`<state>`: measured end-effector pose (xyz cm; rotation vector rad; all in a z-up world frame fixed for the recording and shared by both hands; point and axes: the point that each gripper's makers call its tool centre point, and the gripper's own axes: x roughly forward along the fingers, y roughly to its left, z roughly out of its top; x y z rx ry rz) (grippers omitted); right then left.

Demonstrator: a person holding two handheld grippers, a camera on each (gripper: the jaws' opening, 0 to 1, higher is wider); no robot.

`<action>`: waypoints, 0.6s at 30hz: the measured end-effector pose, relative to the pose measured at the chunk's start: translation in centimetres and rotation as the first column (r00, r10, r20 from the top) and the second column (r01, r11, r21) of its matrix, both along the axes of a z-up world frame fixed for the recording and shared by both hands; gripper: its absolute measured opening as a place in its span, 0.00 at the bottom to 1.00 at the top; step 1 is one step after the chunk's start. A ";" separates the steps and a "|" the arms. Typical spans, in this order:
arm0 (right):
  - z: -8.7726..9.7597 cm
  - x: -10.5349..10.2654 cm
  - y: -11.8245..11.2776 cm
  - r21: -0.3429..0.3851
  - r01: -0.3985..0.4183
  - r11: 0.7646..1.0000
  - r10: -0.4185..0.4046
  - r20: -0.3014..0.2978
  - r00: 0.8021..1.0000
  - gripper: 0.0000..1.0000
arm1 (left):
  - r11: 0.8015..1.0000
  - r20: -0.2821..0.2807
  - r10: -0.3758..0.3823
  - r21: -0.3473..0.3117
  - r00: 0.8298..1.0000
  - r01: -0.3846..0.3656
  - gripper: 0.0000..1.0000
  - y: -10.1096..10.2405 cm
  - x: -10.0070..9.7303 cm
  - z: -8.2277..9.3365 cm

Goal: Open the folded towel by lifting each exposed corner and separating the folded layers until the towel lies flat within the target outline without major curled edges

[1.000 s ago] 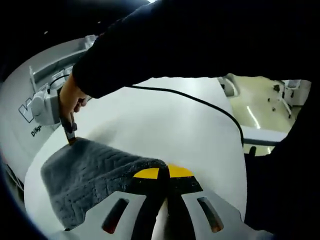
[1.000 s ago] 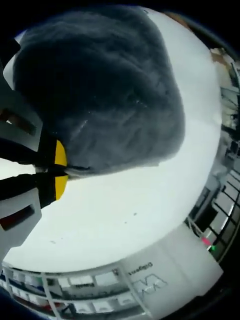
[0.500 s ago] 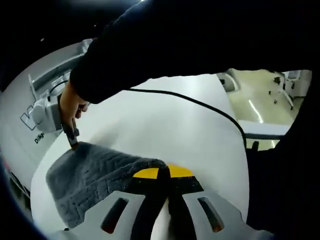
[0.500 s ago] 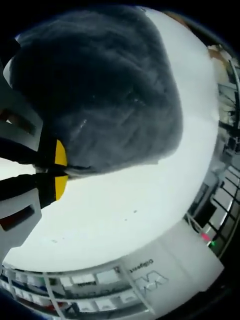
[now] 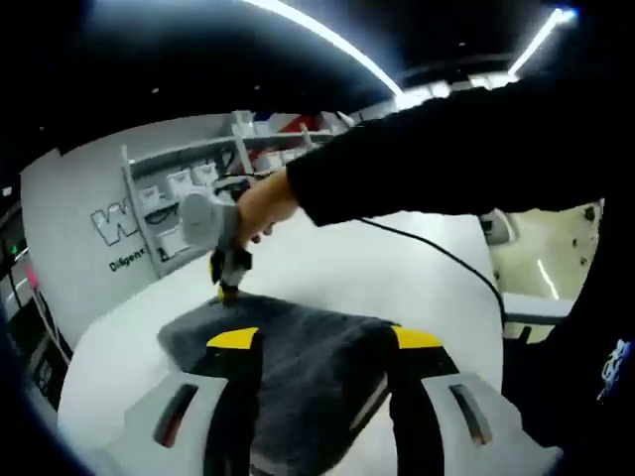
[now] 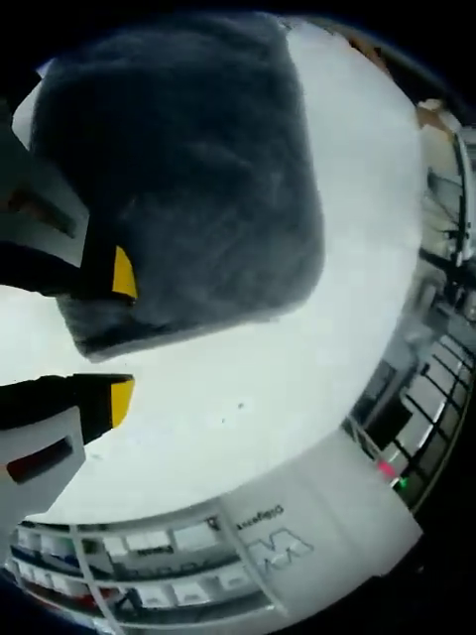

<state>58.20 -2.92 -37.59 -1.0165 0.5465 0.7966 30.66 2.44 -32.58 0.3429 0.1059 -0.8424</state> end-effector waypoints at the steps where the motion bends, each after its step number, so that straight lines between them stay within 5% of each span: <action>1: 0.4 -0.2 0.1 0.002 -0.006 1.000 0.006 0.006 1.000 0.30 | 1.000 0.003 0.016 -0.015 1.000 -0.016 0.57 1.1 0.3 0.4; 7: 3.9 -0.8 0.6 0.069 0.002 0.998 -0.009 0.097 0.995 0.54 | 0.971 -0.030 0.198 -0.134 0.980 -0.200 0.73 7.4 2.8 1.6; 12: 7.5 -1.3 1.1 0.181 0.003 0.983 -0.041 0.209 0.977 1.00 | 0.901 -0.088 0.288 -0.312 0.954 -0.300 0.93 10.1 4.0 2.6; 18: 11.2 -2.4 0.0 0.258 0.009 0.966 -0.096 0.326 0.940 1.00 | 0.804 -0.250 0.250 -0.484 0.935 -0.345 0.98 10.9 4.1 2.3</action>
